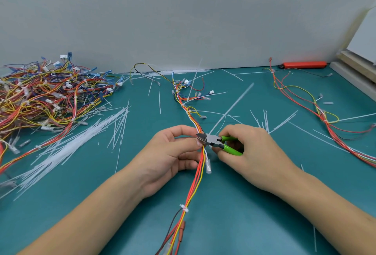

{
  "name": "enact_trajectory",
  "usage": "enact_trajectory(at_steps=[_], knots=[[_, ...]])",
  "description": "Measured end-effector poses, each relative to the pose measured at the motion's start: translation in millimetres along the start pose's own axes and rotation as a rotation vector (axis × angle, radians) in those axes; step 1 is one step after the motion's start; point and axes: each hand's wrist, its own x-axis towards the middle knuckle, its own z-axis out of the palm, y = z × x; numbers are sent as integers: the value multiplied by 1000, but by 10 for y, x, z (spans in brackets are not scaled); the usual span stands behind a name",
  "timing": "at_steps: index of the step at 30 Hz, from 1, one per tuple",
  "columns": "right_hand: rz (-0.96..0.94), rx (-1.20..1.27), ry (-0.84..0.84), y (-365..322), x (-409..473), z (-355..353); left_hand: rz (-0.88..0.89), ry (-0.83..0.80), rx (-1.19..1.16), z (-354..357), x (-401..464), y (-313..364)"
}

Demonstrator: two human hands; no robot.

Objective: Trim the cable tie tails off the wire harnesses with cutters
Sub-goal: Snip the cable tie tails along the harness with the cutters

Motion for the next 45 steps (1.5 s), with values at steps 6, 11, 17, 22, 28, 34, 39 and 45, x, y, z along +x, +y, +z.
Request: enact_trajectory(at_steps=[6,11,17,22,28,34,39,45], knots=[[-17,0,-2,-8,-4,4,-1,-6,-4,-2,5,0],[-24,-5,-6,-8,-2,-3,-6,-5,10,-4,8,-6],[-11,-29,-21,12,14,4,-4,-4,4,-1,11,-5],[11,-50,-23,7,13,3,-7,3,-7,-5,13,-10],[9,-73,-22,6,10,12,-6,11,-6,-10,21,-15],[13,-80,-28,-18,4,-5,-14,23,-4,-3,15,-12],[-7,-64,-29,-46,11,-18,-21,20,7,-9,18,-13],[-14,-57,-18,-30,15,-2,-28,24,5,-10,20,-10]])
